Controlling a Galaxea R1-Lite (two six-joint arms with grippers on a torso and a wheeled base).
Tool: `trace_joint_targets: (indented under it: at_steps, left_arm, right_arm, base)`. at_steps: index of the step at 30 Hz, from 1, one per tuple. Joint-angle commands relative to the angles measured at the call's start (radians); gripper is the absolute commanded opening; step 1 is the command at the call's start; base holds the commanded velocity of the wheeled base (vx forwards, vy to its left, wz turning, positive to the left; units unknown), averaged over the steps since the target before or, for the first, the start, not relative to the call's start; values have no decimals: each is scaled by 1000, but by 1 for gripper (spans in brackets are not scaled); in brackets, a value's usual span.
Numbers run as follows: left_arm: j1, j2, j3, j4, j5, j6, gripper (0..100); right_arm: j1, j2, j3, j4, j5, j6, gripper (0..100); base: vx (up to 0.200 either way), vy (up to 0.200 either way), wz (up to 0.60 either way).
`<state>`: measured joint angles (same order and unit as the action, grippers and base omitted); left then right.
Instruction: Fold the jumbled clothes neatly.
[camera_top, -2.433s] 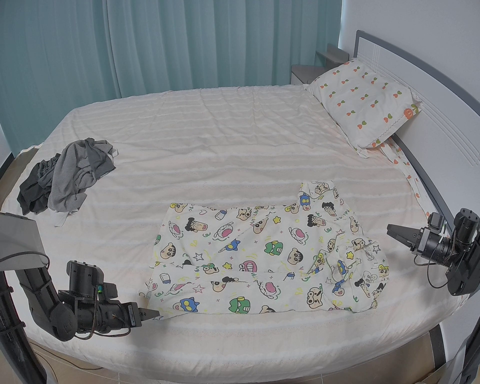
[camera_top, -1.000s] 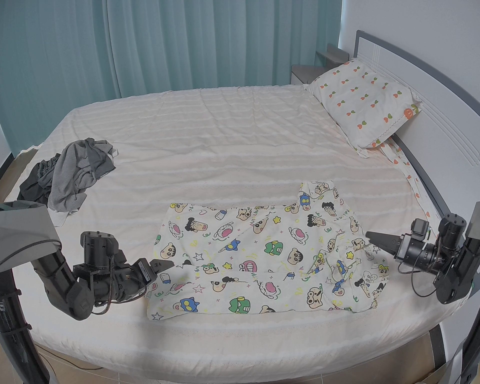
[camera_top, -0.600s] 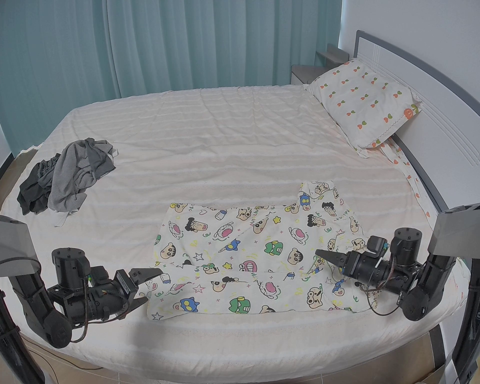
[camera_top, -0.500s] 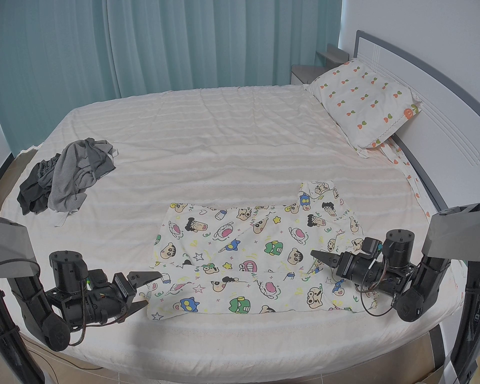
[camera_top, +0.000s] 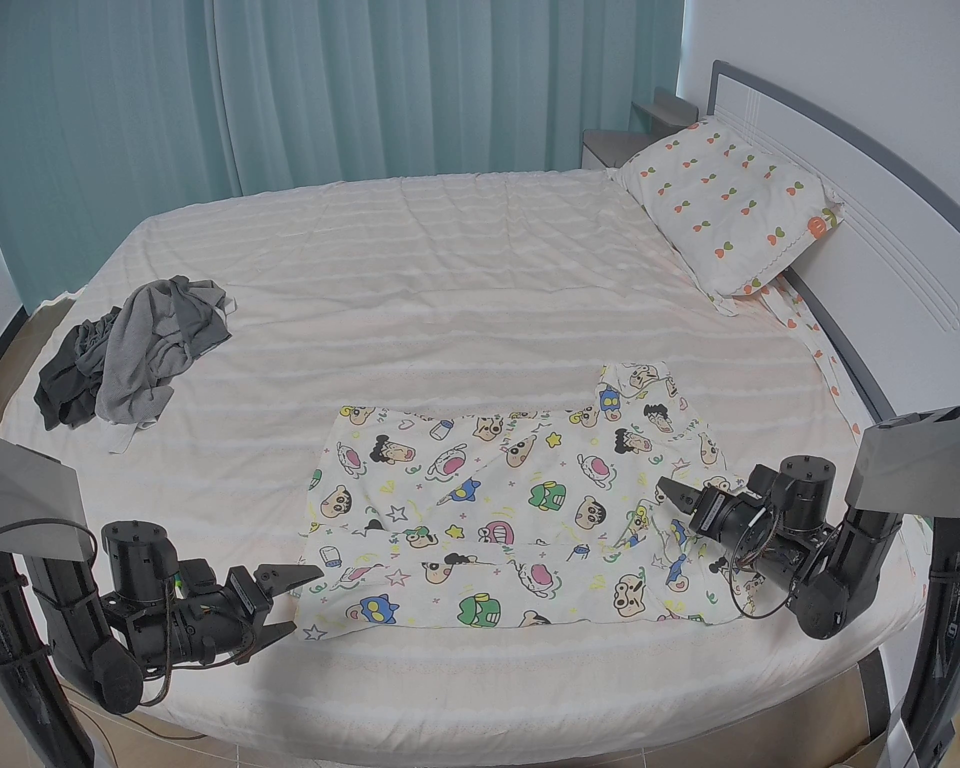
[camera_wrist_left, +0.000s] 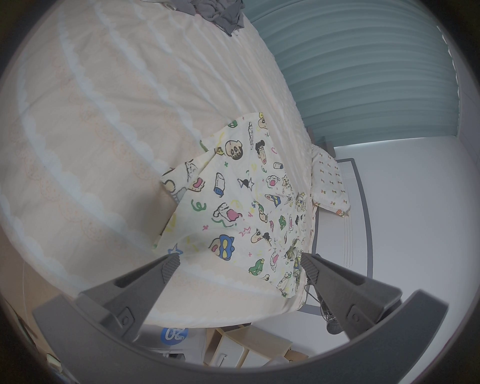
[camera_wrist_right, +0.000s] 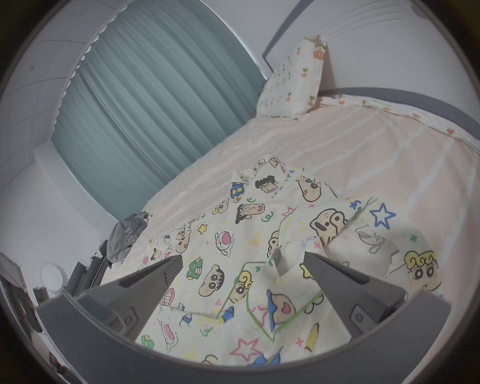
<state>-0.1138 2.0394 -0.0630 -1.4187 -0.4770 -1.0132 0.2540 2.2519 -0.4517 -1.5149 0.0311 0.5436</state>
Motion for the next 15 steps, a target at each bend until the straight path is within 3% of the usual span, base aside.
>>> trace_joint_targets:
  at_steps: [1,6,15]
  left_arm:
    - [-1,28,5,-5,0,2,100]
    - [-1,36,5,-3,0,4,100]
    - [-3,36,5,-5,-2,5,100]
  right_arm:
    - [-6,29,91,-41,3,-47,100]
    - [-6,49,134,-47,33,-63,100]
    - [7,63,123,-47,32,-111,100]
  base:
    - [0,0,0]
    - [0,0,0]
    - [0,0,0]
